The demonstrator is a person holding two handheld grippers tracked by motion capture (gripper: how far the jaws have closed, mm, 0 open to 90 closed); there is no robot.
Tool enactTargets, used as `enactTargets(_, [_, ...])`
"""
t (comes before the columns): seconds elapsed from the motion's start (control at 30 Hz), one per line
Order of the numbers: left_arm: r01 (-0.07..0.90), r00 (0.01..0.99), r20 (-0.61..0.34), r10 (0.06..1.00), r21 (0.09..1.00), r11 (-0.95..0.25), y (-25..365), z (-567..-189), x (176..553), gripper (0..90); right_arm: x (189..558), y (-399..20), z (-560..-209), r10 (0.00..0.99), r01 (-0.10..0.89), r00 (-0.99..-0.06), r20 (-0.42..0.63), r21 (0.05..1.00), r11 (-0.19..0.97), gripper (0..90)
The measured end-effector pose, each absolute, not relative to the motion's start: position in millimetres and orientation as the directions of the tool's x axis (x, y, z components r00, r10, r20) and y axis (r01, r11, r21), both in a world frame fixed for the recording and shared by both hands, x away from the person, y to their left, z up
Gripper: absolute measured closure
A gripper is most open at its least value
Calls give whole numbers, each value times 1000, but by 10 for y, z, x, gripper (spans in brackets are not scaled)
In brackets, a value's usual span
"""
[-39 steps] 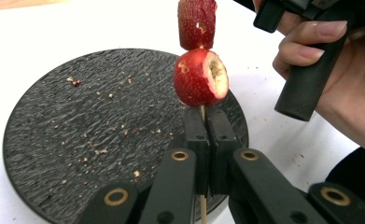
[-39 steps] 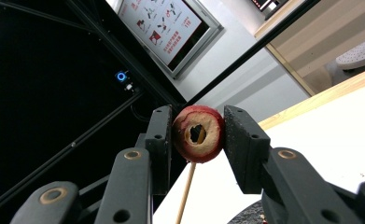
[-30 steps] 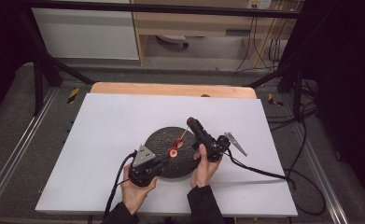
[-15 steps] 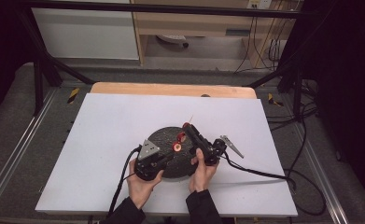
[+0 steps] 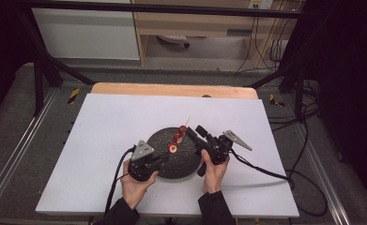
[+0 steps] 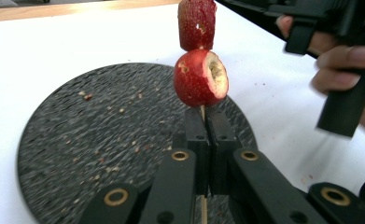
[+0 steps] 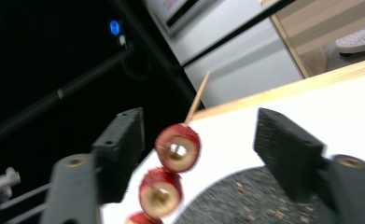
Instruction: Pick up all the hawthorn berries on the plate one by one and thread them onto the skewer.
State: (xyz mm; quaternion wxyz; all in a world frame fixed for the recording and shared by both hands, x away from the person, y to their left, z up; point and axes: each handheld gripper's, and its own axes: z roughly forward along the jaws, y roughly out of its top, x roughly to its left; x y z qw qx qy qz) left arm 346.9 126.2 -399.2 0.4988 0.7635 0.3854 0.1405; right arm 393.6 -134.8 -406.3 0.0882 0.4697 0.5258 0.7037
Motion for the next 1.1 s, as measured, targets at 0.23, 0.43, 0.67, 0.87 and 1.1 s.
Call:
enactTargets(0.23, [449, 676, -159, 719, 863, -232, 1405, -3982, 3480, 884, 3956, -1540, -4039, 698, 402, -568, 435, 887, -226, 78])
enactTargets(0.43, [456, 689, -148, 709, 849, -266, 1491, -3937, 3509, 884, 3944, -1721, -4076, 734, 442, -595, 327, 896, -41, 13])
enactTargets(0.67, [464, 696, -132, 706, 833, -301, 1547, -3850, 3599, 883, 3866, -1955, -4178, 748, 466, -620, 237, 878, 108, 4])
enactTargets(0.87, [468, 706, -105, 701, 811, -350, 1493, -3801, 3696, 883, 3768, -2183, -4301, 755, 490, -627, 193, 851, 190, 4])
enactTargets(1.1, [484, 718, -95, 690, 780, -396, 1383, -3760, 3822, 883, 3677, -2415, -4415, 754, 505, -632, 177, 832, 228, 4])
